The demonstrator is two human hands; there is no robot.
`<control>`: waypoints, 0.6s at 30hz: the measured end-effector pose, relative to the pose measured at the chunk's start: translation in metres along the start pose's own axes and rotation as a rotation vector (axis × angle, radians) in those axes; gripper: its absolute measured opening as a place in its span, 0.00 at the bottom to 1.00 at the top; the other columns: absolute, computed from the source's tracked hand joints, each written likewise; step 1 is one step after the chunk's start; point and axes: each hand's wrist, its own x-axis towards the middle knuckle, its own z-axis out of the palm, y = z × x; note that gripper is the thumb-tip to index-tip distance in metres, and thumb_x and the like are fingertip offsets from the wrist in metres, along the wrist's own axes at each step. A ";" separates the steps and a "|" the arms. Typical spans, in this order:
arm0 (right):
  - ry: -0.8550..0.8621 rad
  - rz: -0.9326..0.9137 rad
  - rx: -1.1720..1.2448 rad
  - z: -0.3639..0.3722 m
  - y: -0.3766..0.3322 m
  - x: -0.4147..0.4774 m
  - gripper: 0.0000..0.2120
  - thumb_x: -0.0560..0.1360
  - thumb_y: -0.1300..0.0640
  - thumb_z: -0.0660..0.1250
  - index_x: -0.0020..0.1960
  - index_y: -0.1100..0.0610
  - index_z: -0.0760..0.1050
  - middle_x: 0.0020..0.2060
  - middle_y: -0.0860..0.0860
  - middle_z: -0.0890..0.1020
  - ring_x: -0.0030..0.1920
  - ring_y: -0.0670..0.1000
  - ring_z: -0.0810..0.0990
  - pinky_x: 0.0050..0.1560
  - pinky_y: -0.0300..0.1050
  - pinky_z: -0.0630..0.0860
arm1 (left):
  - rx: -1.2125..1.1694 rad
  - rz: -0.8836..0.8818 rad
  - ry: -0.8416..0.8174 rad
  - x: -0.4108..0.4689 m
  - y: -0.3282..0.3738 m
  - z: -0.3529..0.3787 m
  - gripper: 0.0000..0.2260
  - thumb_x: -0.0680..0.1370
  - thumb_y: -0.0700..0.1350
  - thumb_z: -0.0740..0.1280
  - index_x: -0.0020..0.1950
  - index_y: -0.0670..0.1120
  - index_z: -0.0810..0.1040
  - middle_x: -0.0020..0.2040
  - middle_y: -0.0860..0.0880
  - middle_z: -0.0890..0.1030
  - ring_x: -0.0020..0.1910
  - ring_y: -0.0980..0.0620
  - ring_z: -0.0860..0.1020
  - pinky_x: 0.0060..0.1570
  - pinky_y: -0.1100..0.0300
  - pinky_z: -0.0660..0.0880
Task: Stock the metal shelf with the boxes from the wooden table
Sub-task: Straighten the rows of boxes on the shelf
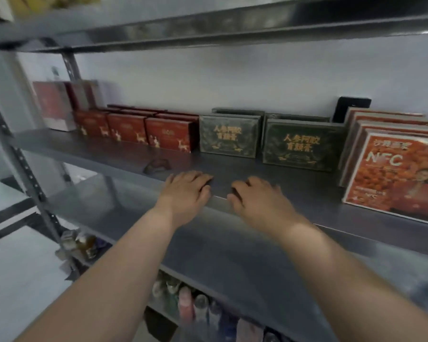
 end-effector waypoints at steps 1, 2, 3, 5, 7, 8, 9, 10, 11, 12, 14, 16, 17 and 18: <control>-0.029 0.016 -0.001 0.003 -0.016 0.014 0.21 0.83 0.40 0.50 0.68 0.49 0.69 0.62 0.55 0.72 0.65 0.60 0.70 0.66 0.66 0.66 | 0.002 -0.023 -0.015 0.002 -0.019 -0.003 0.28 0.77 0.59 0.43 0.75 0.59 0.67 0.74 0.54 0.68 0.74 0.49 0.64 0.73 0.42 0.57; -0.057 0.036 0.005 0.006 -0.032 0.029 0.22 0.83 0.39 0.49 0.68 0.50 0.68 0.63 0.55 0.72 0.67 0.60 0.69 0.67 0.67 0.64 | -0.004 -0.041 -0.023 0.005 -0.041 -0.006 0.26 0.78 0.58 0.44 0.75 0.60 0.66 0.75 0.54 0.67 0.74 0.49 0.63 0.73 0.42 0.55; -0.075 0.057 0.015 0.009 -0.049 0.045 0.23 0.83 0.39 0.49 0.69 0.50 0.68 0.64 0.55 0.71 0.68 0.60 0.68 0.68 0.69 0.63 | -0.013 -0.051 -0.027 0.009 -0.065 -0.008 0.24 0.80 0.57 0.45 0.75 0.61 0.65 0.75 0.55 0.66 0.75 0.49 0.62 0.74 0.41 0.53; -0.093 0.087 0.027 0.017 -0.084 0.076 0.25 0.82 0.37 0.48 0.71 0.49 0.67 0.66 0.55 0.70 0.69 0.60 0.67 0.69 0.70 0.61 | -0.027 -0.062 -0.030 0.016 -0.118 -0.013 0.21 0.82 0.55 0.48 0.75 0.62 0.64 0.75 0.54 0.65 0.74 0.49 0.62 0.74 0.39 0.52; -0.101 0.105 0.026 0.027 -0.119 0.108 0.26 0.82 0.37 0.48 0.74 0.49 0.65 0.69 0.56 0.69 0.71 0.61 0.66 0.70 0.70 0.59 | -0.023 -0.081 -0.011 0.023 -0.176 -0.017 0.20 0.82 0.55 0.48 0.73 0.60 0.65 0.72 0.53 0.67 0.73 0.47 0.64 0.72 0.37 0.54; -0.102 0.116 0.031 0.032 -0.137 0.124 0.26 0.82 0.37 0.48 0.74 0.49 0.64 0.70 0.56 0.68 0.71 0.61 0.65 0.71 0.70 0.58 | -0.023 -0.088 0.004 0.026 -0.204 -0.019 0.20 0.82 0.55 0.49 0.72 0.59 0.66 0.70 0.53 0.68 0.71 0.47 0.65 0.72 0.37 0.54; -0.104 0.128 0.039 0.036 -0.155 0.139 0.26 0.82 0.38 0.48 0.74 0.48 0.65 0.70 0.57 0.68 0.71 0.62 0.65 0.71 0.71 0.58 | -0.032 -0.091 0.011 0.029 -0.232 -0.022 0.19 0.82 0.55 0.49 0.71 0.59 0.67 0.68 0.52 0.69 0.70 0.47 0.66 0.71 0.37 0.54; -0.107 0.136 0.044 0.040 -0.175 0.154 0.26 0.82 0.38 0.48 0.73 0.48 0.66 0.69 0.57 0.69 0.71 0.62 0.65 0.71 0.71 0.58 | -0.045 -0.092 0.008 0.033 -0.257 -0.025 0.18 0.82 0.55 0.49 0.71 0.58 0.68 0.67 0.52 0.69 0.70 0.47 0.67 0.72 0.37 0.54; -0.108 0.134 0.042 0.045 -0.194 0.169 0.25 0.82 0.38 0.48 0.73 0.49 0.66 0.69 0.57 0.69 0.71 0.62 0.65 0.70 0.70 0.58 | -0.057 -0.090 0.006 0.035 -0.280 -0.028 0.18 0.83 0.54 0.50 0.70 0.58 0.68 0.67 0.52 0.69 0.70 0.48 0.67 0.72 0.38 0.53; -0.111 0.126 0.036 0.050 -0.213 0.185 0.25 0.82 0.38 0.49 0.73 0.49 0.66 0.69 0.57 0.69 0.71 0.62 0.66 0.70 0.70 0.58 | -0.063 -0.086 0.008 0.039 -0.303 -0.031 0.17 0.83 0.54 0.50 0.71 0.58 0.68 0.68 0.52 0.69 0.70 0.48 0.66 0.72 0.38 0.52; -0.134 0.110 0.036 0.058 -0.251 0.216 0.25 0.82 0.38 0.48 0.74 0.48 0.64 0.71 0.57 0.67 0.72 0.62 0.64 0.71 0.70 0.56 | -0.060 -0.087 -0.032 0.050 -0.342 -0.039 0.18 0.83 0.52 0.50 0.73 0.58 0.66 0.72 0.52 0.67 0.73 0.49 0.63 0.74 0.38 0.48; -0.156 0.098 0.037 0.066 -0.283 0.243 0.27 0.82 0.38 0.48 0.77 0.47 0.61 0.74 0.58 0.64 0.75 0.63 0.60 0.73 0.72 0.52 | -0.056 -0.095 -0.062 0.062 -0.377 -0.046 0.20 0.83 0.51 0.50 0.74 0.59 0.65 0.74 0.52 0.65 0.75 0.50 0.60 0.74 0.39 0.46; -0.172 0.099 0.028 0.071 -0.298 0.257 0.28 0.82 0.37 0.47 0.78 0.47 0.60 0.76 0.58 0.62 0.76 0.63 0.58 0.73 0.73 0.50 | -0.049 -0.104 -0.063 0.068 -0.395 -0.048 0.20 0.83 0.51 0.49 0.75 0.59 0.65 0.75 0.53 0.64 0.76 0.49 0.60 0.75 0.38 0.46; -0.193 0.105 0.015 0.075 -0.311 0.270 0.29 0.82 0.36 0.46 0.80 0.47 0.57 0.77 0.59 0.60 0.77 0.64 0.55 0.73 0.73 0.49 | -0.039 -0.110 -0.065 0.073 -0.412 -0.050 0.21 0.82 0.52 0.49 0.75 0.60 0.65 0.76 0.53 0.64 0.76 0.49 0.59 0.75 0.38 0.47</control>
